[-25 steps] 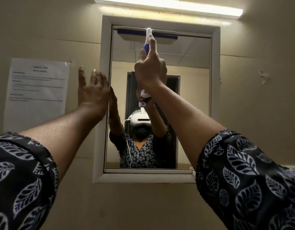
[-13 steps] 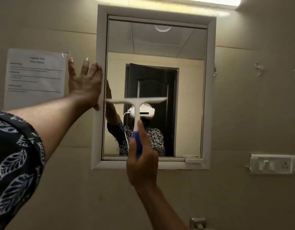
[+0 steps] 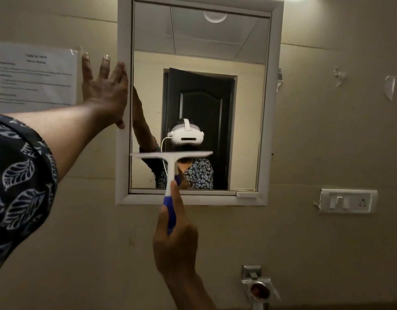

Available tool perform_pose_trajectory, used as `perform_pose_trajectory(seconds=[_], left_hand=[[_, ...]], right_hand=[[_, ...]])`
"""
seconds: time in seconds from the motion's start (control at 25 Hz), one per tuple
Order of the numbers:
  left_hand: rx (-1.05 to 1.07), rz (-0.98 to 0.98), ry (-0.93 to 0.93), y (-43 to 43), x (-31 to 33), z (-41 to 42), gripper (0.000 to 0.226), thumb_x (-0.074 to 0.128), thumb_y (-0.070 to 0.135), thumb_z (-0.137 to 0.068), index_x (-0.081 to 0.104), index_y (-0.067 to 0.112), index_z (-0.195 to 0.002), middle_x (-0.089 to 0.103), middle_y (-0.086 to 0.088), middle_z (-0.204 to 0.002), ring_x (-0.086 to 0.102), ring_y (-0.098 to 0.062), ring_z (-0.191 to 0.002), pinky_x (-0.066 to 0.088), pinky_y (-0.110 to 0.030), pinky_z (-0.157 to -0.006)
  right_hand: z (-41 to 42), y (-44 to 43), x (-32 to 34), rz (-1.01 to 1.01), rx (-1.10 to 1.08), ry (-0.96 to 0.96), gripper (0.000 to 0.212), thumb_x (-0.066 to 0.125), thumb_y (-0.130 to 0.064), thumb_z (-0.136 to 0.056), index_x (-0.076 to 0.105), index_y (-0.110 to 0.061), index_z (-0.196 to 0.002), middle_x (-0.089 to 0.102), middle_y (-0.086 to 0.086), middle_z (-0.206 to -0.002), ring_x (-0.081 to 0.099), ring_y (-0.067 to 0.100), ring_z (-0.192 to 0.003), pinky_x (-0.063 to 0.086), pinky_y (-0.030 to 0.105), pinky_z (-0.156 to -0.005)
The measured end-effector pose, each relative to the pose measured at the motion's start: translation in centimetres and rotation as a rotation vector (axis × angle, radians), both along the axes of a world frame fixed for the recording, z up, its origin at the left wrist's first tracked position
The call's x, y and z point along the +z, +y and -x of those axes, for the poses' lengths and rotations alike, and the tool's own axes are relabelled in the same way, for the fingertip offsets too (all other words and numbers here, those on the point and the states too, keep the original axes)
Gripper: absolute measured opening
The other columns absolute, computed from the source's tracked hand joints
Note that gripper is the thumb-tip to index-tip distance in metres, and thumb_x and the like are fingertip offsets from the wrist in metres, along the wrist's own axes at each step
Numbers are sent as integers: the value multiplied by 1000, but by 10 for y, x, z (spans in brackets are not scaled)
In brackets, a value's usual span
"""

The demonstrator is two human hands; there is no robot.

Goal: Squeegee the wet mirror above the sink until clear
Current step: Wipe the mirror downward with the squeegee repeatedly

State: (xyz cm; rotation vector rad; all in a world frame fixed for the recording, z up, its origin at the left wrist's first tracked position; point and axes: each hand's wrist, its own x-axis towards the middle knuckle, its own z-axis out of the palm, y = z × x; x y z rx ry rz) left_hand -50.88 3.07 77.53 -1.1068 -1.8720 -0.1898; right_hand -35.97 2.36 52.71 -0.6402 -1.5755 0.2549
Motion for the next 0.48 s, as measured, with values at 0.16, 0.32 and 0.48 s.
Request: perform_pose_trajectory(seconds=[0.16, 0.32, 0.48], left_hand=[[19, -8, 16, 3, -1, -1, 125, 77, 54, -65, -1, 9, -152, -8, -9, -160, -10, -32, -147, -5, -59, -114], [-8, -30, 11, 6, -1, -2, 124, 81, 48, -63, 5, 8, -152, -5, -10, -160, -6, -32, -147, -4, -59, -115], [17, -28, 21, 11, -1, -2, 124, 83, 43, -62, 5, 6, -152, -4, -13, -159, -4, -32, -147, -3, -58, -114]], right_hand=[[2, -11, -57, 66, -36, 13, 47, 39, -39, -93, 30, -37, -139, 49, -17, -54, 54, 1, -51, 43, 7, -49], [1, -17, -59, 100, -53, -8, 51, 49, -28, -91, 34, -25, -140, 37, -22, -46, 46, -4, -42, 33, 0, -45], [-12, -14, 14, -24, 1, 88, 46, 35, -47, -93, 23, -47, -138, 51, -14, -59, 52, 2, -49, 42, 8, -47]])
